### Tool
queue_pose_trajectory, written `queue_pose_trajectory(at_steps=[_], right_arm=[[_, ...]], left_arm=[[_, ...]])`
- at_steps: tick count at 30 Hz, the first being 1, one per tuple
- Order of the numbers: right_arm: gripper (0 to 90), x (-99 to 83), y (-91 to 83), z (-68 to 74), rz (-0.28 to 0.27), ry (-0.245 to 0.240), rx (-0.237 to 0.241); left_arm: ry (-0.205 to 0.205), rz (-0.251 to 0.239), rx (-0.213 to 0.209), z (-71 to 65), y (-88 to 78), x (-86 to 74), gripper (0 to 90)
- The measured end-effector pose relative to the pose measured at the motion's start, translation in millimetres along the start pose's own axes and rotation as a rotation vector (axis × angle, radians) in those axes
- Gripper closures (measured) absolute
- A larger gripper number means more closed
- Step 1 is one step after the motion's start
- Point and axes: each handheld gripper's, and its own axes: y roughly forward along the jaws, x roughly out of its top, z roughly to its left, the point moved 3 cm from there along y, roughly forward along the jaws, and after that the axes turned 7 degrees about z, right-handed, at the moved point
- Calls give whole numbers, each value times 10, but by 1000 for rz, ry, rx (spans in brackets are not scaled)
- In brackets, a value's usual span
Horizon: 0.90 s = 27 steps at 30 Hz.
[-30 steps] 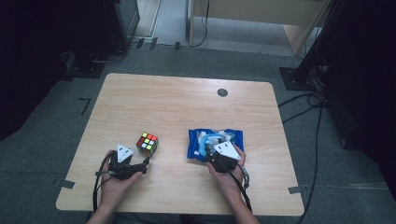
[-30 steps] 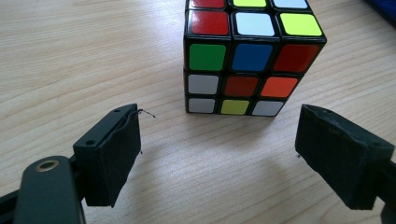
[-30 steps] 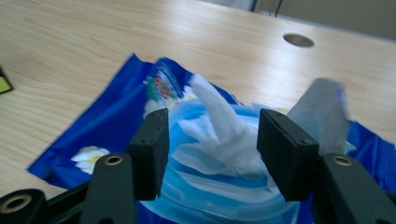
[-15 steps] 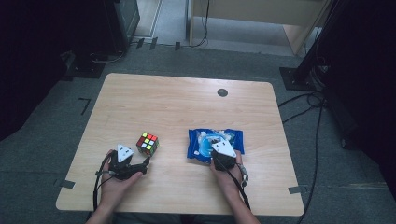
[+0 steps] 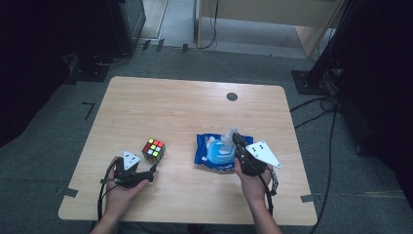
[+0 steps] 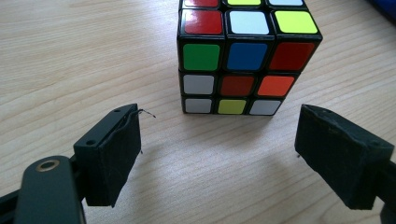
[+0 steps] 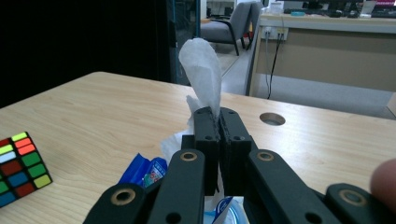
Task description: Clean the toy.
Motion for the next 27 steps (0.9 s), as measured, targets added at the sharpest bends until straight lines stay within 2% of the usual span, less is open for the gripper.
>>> queue_pose_trajectory(at_steps=[2, 4, 5, 6, 7, 9, 10, 11, 12, 14, 15, 16, 18, 20, 21, 23, 25, 27], right_arm=[[877, 5, -21, -13, 3, -1, -13], [877, 1, -59, -84, 8, -1, -57], [877, -15, -93, -194, 18, 28, -99], [877, -25, -107, -257, 21, 40, -119], [877, -25, -107, -257, 21, 40, -119], [869, -64, -117, -364, 42, 55, -149], [861, -106, -96, -411, 73, 59, -148], [839, -188, -45, -457, 123, 69, -141], [839, -188, -45, -457, 123, 69, -141], [812, -338, 66, -494, 211, 81, -120], [812, -338, 66, -494, 211, 81, -120], [792, -393, 107, -507, 233, 77, -99], [776, -403, 119, -514, 237, 78, -82], [710, -417, 138, -498, 261, 80, -8], [673, -426, 145, -487, 269, 64, 8], [585, -428, 131, -448, 261, 50, 47], [521, -404, 104, -408, 231, 39, 82], [445, -359, 86, -377, 196, 44, 83]], left_arm=[[0, 0, 0, 1, -1, -1, 148], [-1, 0, -1, 2, -1, -1, 148], [-1, 0, -2, 3, -2, -1, 148], [-1, 0, -2, 2, -2, -1, 148], [-1, 0, -2, 2, -2, -1, 148], [0, 0, -2, 1, 0, 0, 148], [0, 0, -2, 0, 1, 1, 148], [0, 1, -2, 0, 2, 1, 148], [1, 1, -2, 0, 3, 2, 148], [-1, 1, -2, 0, 2, 1, 148], [-1, 1, -2, 1, 2, 1, 148], [-1, 1, -2, 1, 1, 0, 148], [-2, 0, -4, 2, 0, 0, 148], [-2, -1, -5, 2, -1, -1, 148], [-2, -1, -6, 2, -1, -1, 148], [-1, -2, -8, 3, -2, -1, 148], [-1, -3, -9, 3, -2, -1, 148], [0, -4, -11, 2, -3, -1, 148]])
